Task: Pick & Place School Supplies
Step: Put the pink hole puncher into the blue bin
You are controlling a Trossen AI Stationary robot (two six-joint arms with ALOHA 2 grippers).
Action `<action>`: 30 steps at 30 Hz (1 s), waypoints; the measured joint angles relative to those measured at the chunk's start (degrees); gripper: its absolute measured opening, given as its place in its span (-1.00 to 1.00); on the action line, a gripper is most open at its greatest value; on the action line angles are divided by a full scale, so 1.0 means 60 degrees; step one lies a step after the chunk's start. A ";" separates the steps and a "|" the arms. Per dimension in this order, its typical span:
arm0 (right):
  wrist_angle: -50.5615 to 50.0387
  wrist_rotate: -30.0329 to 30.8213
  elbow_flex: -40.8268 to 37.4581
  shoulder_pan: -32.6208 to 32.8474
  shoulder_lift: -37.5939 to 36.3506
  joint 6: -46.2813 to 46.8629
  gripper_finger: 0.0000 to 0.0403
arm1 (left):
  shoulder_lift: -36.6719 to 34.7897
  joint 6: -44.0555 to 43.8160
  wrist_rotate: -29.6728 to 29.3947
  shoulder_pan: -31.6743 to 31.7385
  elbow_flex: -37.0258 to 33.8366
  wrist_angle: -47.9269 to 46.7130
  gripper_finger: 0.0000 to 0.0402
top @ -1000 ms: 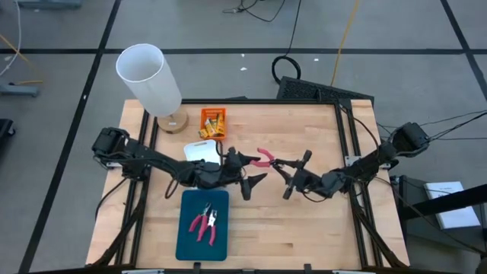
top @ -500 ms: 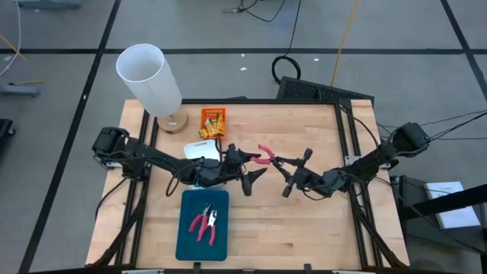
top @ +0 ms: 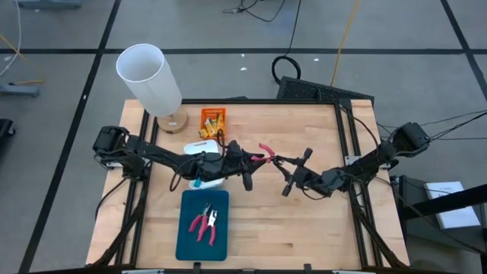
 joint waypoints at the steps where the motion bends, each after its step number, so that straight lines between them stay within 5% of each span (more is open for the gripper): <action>1: -0.0091 -0.0015 0.0000 0.0000 0.0000 0.0250 -0.51 | 0.0001 0.0013 0.0003 0.0000 0.0000 -0.0017 -0.58; 8: -0.0400 0.0670 0.0007 0.0357 -0.0005 0.2462 -0.03 | -0.0924 0.0503 -0.0852 -0.0236 -0.0015 -0.1094 -0.58; 15: 0.0198 0.0969 0.0007 0.0963 -0.0004 0.1910 0.21 | -0.2341 -0.0108 -0.1633 -0.1488 0.0000 -0.3948 -0.58; 25: 0.0197 0.0945 0.0007 0.1038 -0.0004 0.1798 0.14 | -0.2802 -0.5716 -0.1224 -0.5081 -0.0004 -0.8796 -0.58; 30: 0.0225 0.0940 0.0007 0.0956 -0.0004 0.1858 0.12 | -0.2426 -0.9124 -0.1792 -0.6559 -0.0004 -1.0623 -0.58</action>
